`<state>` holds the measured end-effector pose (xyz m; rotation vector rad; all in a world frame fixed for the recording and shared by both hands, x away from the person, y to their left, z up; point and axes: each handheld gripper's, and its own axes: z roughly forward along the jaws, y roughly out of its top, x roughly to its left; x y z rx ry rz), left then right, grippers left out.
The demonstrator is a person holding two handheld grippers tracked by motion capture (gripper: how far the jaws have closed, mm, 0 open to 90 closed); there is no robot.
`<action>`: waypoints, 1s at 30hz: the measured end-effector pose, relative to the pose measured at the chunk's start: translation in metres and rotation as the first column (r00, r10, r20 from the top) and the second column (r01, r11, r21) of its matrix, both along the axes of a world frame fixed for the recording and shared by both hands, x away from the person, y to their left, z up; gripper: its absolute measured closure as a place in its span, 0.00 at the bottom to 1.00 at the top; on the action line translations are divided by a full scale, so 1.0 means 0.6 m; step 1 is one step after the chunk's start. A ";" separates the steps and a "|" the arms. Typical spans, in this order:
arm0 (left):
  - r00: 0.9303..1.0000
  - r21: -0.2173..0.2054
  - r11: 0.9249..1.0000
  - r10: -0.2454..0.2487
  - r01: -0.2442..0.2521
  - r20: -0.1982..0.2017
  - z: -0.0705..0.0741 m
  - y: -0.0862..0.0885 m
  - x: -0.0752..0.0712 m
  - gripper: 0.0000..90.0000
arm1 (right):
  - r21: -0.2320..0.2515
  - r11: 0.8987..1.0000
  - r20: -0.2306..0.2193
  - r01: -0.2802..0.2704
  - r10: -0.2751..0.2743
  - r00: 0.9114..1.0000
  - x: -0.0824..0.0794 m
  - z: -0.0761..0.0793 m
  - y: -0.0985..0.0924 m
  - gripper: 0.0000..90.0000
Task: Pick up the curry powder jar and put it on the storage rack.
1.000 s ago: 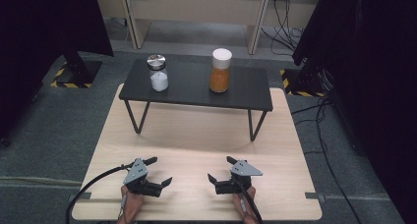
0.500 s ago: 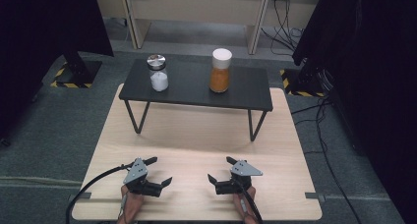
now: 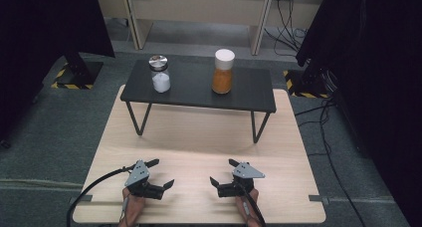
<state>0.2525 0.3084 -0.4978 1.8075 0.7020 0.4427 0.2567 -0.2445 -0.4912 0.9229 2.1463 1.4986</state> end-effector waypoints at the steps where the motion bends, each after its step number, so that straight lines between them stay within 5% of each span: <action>1: 1.000 0.001 1.000 0.000 0.000 0.001 0.000 0.000 0.000 0.03 | 0.001 1.000 0.001 0.002 -0.002 1.000 0.000 0.000 0.000 0.01; 30: 1.000 0.000 1.000 0.000 0.000 0.000 0.000 0.000 0.000 0.03 | -0.001 1.000 -0.002 -0.005 0.005 1.000 0.001 0.000 0.000 0.01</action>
